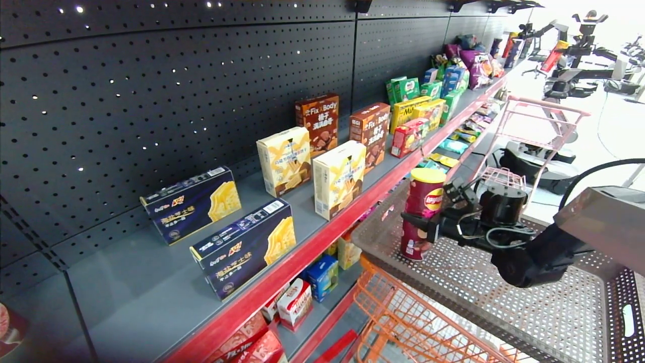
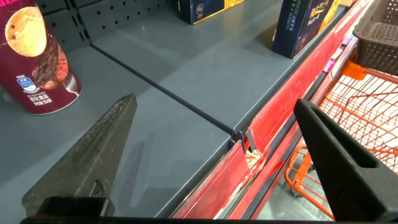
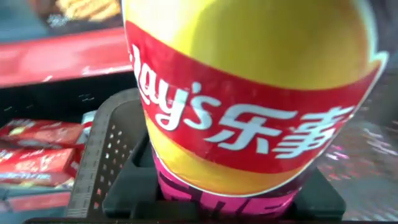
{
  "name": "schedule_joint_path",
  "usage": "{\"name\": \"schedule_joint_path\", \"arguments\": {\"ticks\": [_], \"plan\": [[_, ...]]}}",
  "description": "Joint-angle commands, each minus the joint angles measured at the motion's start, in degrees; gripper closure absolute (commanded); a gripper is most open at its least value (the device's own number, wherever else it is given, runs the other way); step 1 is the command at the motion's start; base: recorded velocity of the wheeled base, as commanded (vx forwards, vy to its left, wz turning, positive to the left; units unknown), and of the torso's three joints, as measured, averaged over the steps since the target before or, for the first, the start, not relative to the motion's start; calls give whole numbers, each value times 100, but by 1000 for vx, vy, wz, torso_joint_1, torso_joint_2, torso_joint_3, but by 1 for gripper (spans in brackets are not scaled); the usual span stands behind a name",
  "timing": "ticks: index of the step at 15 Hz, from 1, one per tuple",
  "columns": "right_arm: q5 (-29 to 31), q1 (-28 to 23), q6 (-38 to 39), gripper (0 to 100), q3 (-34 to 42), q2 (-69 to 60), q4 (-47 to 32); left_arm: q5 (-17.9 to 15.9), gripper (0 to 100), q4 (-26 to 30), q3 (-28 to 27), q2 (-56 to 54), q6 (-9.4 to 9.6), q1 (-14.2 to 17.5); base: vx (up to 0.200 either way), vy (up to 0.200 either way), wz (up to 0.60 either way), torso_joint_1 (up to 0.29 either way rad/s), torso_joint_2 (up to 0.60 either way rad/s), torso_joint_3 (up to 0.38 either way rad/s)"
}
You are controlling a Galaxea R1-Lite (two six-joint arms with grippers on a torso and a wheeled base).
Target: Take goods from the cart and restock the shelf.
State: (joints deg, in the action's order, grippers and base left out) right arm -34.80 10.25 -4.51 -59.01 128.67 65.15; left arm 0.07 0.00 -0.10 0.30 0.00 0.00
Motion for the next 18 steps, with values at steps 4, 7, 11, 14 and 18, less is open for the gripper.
{"name": "schedule_joint_path", "arguments": {"ticks": [4, 7, 11, 14, 18], "plan": [[932, 126, 20, 100, 1437, -2188, -468, 1, 0, 0, 1, 5, 0, 0, 0, 0, 0, 0, 0, 0], [1626, 504, 12, 100, 1911, -3568, -1013, 1, 0, 0, 1, 5, 0, 0, 0, 0, 0, 0, 0, 0], [2127, 618, -50, 100, 2518, -5001, -1936, 1, 0, 0, 1, -4, 0, 0, 0, 0, 0, 0, 0, 0], [2092, 434, 3, 100, 2737, -5493, -2296, 1, 0, 0, 1, 5, 0, 0, 0, 0, 0, 0, 0, 0], [1995, -296, -85, 100, 4152, -7383, -2595, 1, 0, 0, 1, -4, 0, 0, 0, 0, 0, 0, 0, 0]]}}
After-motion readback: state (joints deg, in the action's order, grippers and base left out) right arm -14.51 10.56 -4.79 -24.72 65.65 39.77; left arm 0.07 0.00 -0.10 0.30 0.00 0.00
